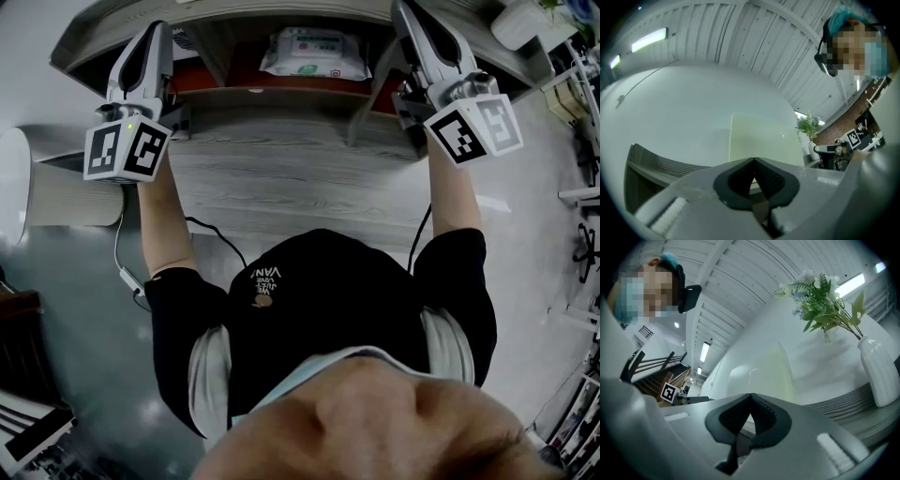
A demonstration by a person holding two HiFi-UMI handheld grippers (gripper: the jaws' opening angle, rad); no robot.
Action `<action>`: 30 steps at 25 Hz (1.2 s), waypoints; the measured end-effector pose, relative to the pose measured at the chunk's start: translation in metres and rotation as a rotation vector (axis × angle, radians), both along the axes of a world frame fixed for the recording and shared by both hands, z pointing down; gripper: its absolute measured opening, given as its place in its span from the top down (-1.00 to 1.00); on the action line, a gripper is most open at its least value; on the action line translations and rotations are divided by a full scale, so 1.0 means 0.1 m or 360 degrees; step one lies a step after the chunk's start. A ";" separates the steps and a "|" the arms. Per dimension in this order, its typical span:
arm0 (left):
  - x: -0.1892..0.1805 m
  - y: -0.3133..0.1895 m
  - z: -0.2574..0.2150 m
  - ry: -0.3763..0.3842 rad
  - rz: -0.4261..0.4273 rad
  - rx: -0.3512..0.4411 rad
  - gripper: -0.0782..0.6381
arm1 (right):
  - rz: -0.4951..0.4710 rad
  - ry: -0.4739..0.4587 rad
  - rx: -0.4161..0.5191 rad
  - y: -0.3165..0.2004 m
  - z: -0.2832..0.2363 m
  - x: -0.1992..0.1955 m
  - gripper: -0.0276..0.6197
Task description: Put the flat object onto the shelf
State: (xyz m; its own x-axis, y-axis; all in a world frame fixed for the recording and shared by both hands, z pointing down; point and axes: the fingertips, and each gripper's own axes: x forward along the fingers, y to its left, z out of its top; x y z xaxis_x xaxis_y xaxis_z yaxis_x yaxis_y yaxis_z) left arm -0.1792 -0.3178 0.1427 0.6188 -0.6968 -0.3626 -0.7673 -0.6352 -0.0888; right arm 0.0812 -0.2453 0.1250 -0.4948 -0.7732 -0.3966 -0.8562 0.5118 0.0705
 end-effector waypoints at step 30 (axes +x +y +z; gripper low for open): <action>0.09 0.76 1.08 0.0010 -0.0342 -0.0291 0.78 | -0.0323 -0.0151 -0.0352 0.31 1.05 -0.06 0.91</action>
State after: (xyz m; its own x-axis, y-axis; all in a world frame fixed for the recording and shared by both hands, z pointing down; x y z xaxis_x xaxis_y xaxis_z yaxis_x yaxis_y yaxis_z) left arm -0.1700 -0.2414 0.2506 0.4479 -0.8661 -0.2220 -0.8863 -0.4628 0.0172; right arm 0.0751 -0.2145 0.2305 -0.6168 -0.7351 -0.2813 -0.7324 0.6669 -0.1370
